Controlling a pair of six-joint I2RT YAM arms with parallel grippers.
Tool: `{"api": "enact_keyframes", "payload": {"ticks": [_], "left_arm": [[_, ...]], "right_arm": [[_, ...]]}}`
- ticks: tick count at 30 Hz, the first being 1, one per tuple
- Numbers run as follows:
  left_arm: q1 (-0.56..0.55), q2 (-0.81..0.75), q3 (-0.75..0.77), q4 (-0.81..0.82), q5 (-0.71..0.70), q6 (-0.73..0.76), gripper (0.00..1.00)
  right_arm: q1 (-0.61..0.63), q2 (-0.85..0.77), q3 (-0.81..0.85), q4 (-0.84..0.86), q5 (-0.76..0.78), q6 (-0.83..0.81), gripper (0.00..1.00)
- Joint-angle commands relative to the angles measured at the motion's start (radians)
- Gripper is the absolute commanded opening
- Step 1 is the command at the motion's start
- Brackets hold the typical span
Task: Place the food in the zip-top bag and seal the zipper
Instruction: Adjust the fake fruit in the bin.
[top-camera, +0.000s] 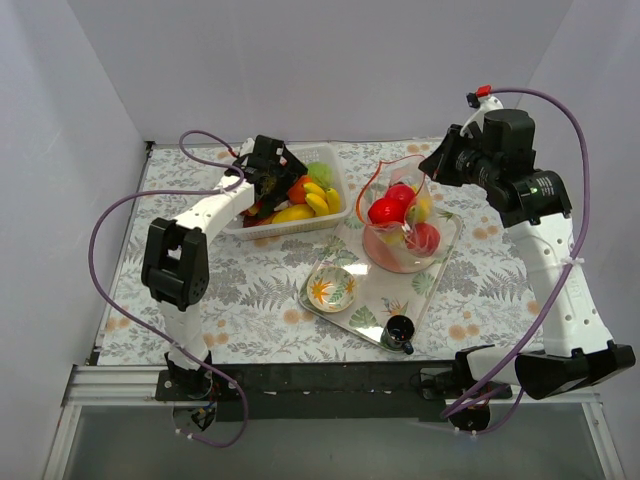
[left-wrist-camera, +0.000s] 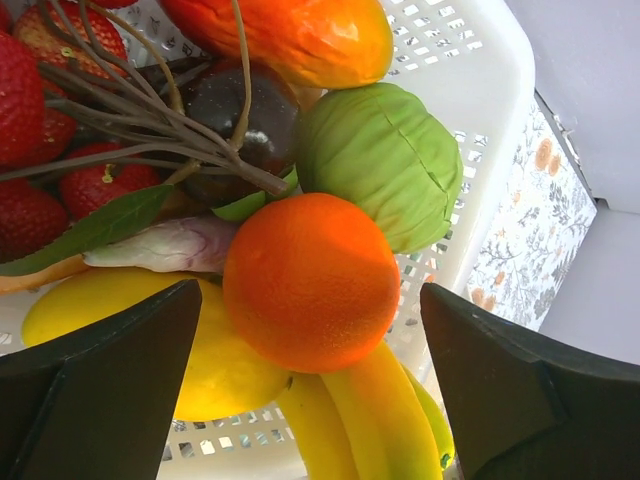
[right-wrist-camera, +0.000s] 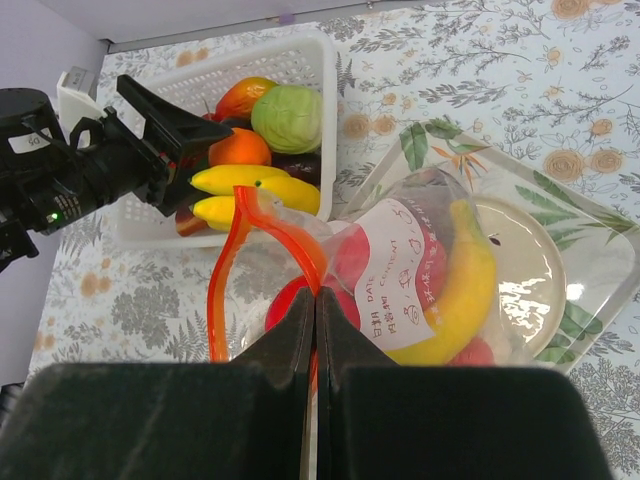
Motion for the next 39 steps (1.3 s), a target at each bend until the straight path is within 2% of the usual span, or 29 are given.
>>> {"api": "enact_keyframes", "payload": {"ticks": [1, 12, 14, 15, 19, 23, 30, 39], "left_arm": [[-0.006, 0.01, 0.035, 0.003, 0.023, -0.008, 0.92], [-0.035, 0.075, 0.092, -0.011, -0.014, 0.015, 0.83], [-0.035, 0.076, 0.098, -0.017, -0.031, 0.015, 0.79], [-0.035, 0.072, 0.098, -0.016, -0.038, 0.018, 0.73], [-0.035, 0.04, 0.13, -0.017, -0.097, 0.056, 0.61], [-0.033, -0.002, 0.159, -0.019, -0.185, 0.116, 0.55], [-0.012, -0.022, 0.145, -0.029, -0.217, 0.167, 0.5], [0.01, -0.031, 0.116, -0.014, -0.221, 0.188, 0.51]], "right_arm": [[0.005, -0.008, 0.001, 0.081, -0.016, 0.01, 0.01], [0.01, -0.006, -0.009, 0.084, -0.029, 0.015, 0.01], [0.01, -0.008, -0.01, 0.086, -0.03, 0.018, 0.01], [0.012, -0.008, -0.009, 0.086, -0.03, 0.018, 0.01], [0.015, -0.011, -0.007, 0.08, -0.023, 0.018, 0.01], [0.015, -0.011, -0.006, 0.074, -0.016, 0.02, 0.01], [0.024, -0.006, -0.004, 0.074, -0.012, 0.023, 0.01], [0.038, 0.003, 0.002, 0.071, 0.002, 0.026, 0.01]]}}
